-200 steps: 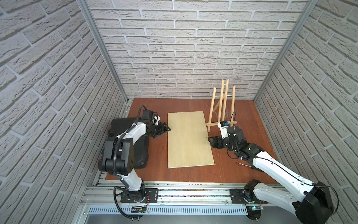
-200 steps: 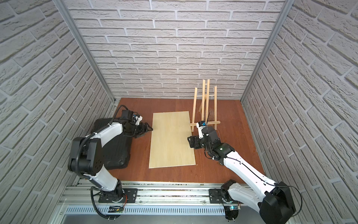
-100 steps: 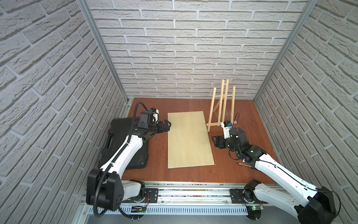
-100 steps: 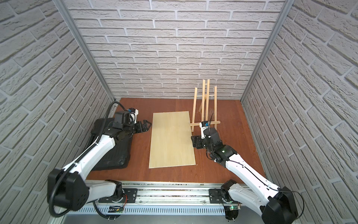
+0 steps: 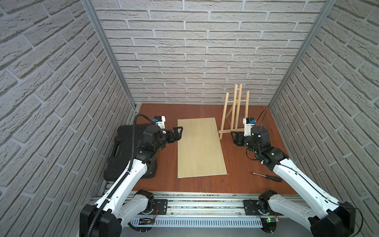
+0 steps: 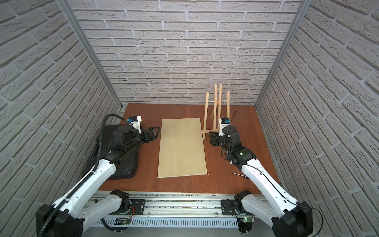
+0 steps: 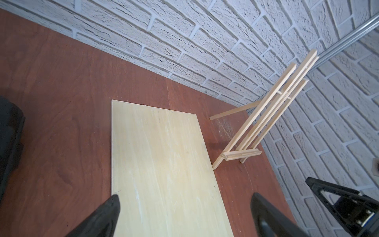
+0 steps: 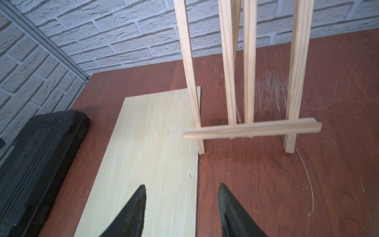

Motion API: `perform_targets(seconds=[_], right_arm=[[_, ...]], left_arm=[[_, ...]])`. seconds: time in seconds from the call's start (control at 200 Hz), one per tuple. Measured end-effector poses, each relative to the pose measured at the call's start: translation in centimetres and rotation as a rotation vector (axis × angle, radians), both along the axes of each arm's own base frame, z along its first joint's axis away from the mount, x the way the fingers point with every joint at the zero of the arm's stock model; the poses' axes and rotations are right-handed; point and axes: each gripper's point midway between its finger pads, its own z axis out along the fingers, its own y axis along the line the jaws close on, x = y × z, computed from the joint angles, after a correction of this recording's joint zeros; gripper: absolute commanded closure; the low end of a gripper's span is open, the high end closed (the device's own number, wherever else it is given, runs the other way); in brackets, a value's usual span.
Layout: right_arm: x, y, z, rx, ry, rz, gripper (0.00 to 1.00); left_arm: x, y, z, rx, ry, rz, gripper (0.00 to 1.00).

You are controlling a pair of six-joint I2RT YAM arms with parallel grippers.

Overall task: Disassemble the easel
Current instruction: Pick up the easel at the center of the board.

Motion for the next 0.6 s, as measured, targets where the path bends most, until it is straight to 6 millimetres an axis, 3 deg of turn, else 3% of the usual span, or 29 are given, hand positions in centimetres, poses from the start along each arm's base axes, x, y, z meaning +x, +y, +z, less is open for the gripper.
perform_targets(seconds=[0.135,0.275,0.4,0.6], right_arm=[[3.3,1.2,2.8,0.013,-0.001,0.022,0.45],[7.2,3.0,4.5,0.012,0.029,0.077,0.46],[9.4,3.8,4.0,0.003,0.063,0.089,0.46],[10.1,3.5,2.5,-0.021,0.091,0.083,0.43]], left_arm=[[-0.2,-0.1,-1.2,-0.064,0.053,0.023,0.02],[-0.1,0.7,-0.8,-0.101,0.058,0.054,0.02],[0.0,1.5,0.2,-0.132,0.041,0.08,0.02],[-0.8,2.6,2.5,-0.161,-0.026,0.101,0.02]])
